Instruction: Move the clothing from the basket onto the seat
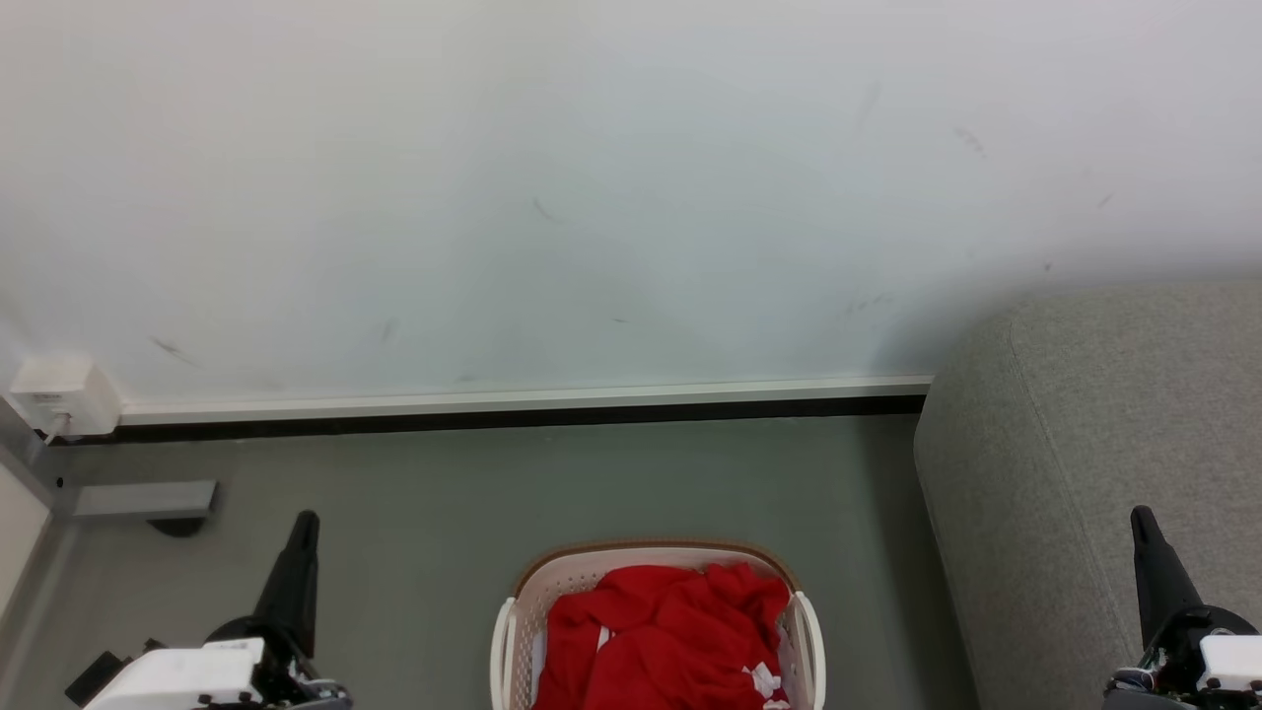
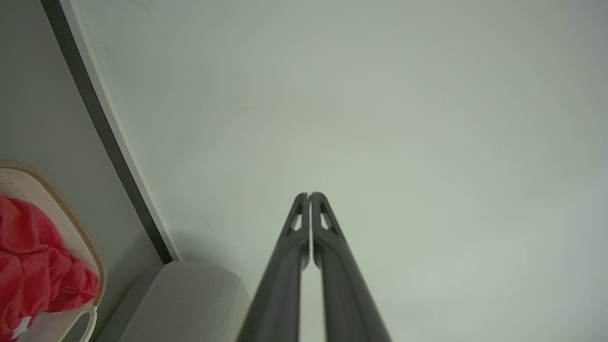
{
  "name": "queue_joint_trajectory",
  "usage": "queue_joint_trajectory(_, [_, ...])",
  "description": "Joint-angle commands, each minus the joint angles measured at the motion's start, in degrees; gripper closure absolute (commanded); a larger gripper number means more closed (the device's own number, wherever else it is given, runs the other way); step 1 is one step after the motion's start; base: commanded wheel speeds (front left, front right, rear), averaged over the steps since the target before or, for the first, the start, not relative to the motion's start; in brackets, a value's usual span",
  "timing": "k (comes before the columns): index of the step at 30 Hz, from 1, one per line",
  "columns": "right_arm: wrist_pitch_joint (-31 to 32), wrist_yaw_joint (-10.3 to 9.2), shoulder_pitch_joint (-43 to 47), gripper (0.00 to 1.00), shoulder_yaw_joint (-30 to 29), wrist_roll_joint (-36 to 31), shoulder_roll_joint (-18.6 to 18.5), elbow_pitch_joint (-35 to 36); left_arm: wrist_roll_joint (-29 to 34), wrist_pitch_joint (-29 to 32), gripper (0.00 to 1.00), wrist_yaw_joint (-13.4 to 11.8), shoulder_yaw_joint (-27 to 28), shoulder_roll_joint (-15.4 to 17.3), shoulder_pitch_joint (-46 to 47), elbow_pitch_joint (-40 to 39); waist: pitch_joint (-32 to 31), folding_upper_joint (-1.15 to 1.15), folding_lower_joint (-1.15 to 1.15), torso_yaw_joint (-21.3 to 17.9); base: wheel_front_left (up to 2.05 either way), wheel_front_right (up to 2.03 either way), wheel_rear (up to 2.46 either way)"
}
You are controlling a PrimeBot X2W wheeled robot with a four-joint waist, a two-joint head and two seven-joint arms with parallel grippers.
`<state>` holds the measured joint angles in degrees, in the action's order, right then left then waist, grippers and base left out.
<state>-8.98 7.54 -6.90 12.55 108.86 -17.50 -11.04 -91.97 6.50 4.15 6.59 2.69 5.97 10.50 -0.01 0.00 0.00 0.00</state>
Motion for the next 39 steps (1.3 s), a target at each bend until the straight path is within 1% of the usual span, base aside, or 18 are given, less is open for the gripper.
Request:
queue_joint_trajectory(1, [-0.12,-0.11,-0.16,1.00,0.02,0.37,-0.30,0.23,-0.80,0.17,1.00,0.05,0.08,0.40,0.25,-0.14,0.00,0.00,0.00,0.00,0.00,0.00,0.00])
queue_joint_trajectory(24, [-0.13,-0.11,-0.16,1.00,0.03,0.39,-0.30,0.23,-0.80,0.17,1.00,0.05,0.08,0.40,0.25,-0.14,0.00,0.00,0.00,0.00,0.00,0.00,0.00])
queue_joint_trajectory(25, [0.00,0.00,0.05,0.00,0.03,0.00,0.09,-0.21,0.04,-0.02,0.00,0.01,-0.01,-0.07,-0.07,0.22,0.00,0.00,0.00,0.00,0.00,0.00,0.00])
queue_joint_trajectory(32, [-0.45,0.00,0.80,0.00,-0.10,-2.14,1.47,-1.05,0.85,-1.63,0.00,0.16,-1.14,-0.28,-0.71,1.10,0.03,0.00,0.00,0.02,0.00,0.00,0.00])
queue_joint_trajectory(35, [-0.69,-0.01,0.85,0.00,-0.44,-4.43,2.01,-1.14,1.67,-2.50,0.00,0.31,-1.45,-0.25,-0.68,1.21,0.05,0.00,0.00,0.02,0.00,0.00,0.00])
queue_joint_trajectory(39, [-1.01,-0.01,0.89,0.00,-1.09,-8.58,2.76,-1.16,4.56,-3.59,0.00,0.35,-1.68,-0.22,-0.60,1.29,0.06,0.00,0.00,0.03,0.00,0.00,0.00])
